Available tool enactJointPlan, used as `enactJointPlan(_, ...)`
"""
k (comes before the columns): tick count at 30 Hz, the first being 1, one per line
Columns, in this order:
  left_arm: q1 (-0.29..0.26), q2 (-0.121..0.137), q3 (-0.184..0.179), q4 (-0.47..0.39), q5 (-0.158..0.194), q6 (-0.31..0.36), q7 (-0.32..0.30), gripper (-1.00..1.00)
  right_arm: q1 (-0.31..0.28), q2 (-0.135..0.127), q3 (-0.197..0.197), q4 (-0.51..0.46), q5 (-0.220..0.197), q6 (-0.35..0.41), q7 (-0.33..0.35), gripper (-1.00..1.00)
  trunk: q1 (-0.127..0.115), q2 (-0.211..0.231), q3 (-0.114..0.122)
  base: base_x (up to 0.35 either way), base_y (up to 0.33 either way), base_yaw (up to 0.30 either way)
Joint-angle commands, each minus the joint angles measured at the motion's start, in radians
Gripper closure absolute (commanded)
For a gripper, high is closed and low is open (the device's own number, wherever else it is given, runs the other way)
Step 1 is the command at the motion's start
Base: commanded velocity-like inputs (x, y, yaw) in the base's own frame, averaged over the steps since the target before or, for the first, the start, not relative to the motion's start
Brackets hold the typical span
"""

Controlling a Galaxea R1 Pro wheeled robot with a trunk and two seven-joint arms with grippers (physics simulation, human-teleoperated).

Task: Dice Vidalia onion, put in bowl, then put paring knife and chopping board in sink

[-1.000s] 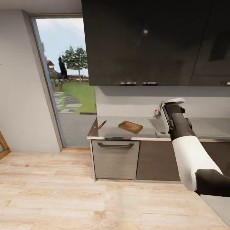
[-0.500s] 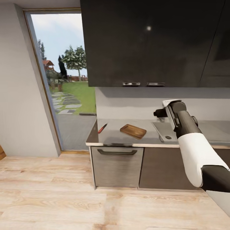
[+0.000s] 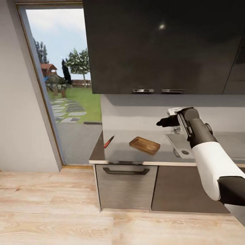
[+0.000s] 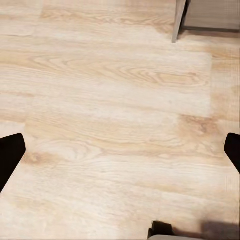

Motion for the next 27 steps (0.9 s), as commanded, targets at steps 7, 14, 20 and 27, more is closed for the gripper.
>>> enactJointPlan(7,0.0,0.0,0.002,0.0,0.002,-0.003,0.0,-1.0,0.0,-0.008,0.003,0.031,0.013,0.003,0.013,-1.0,0.001,0.0,0.0,0.321,0.061,0.083)
enactJointPlan(14,0.0,0.0,0.002,0.0,0.001,-0.003,0.0,-1.0,0.0,-0.009,0.003,0.07,0.034,0.002,0.014,-1.0,0.001,0.0,0.0,0.324,-0.046,0.262)
enactJointPlan(20,0.0,0.0,0.002,0.0,0.001,-0.003,0.0,-1.0,0.0,-0.009,0.003,0.085,0.054,0.001,0.017,-1.0,0.001,0.0,0.0,0.301,-0.145,0.273)
enactJointPlan(27,0.0,0.0,0.002,0.0,0.001,-0.003,0.0,-1.0,0.0,-0.01,0.003,0.108,0.056,-0.002,0.018,-1.0,0.001,0.0,0.0,0.27,-0.199,0.176)
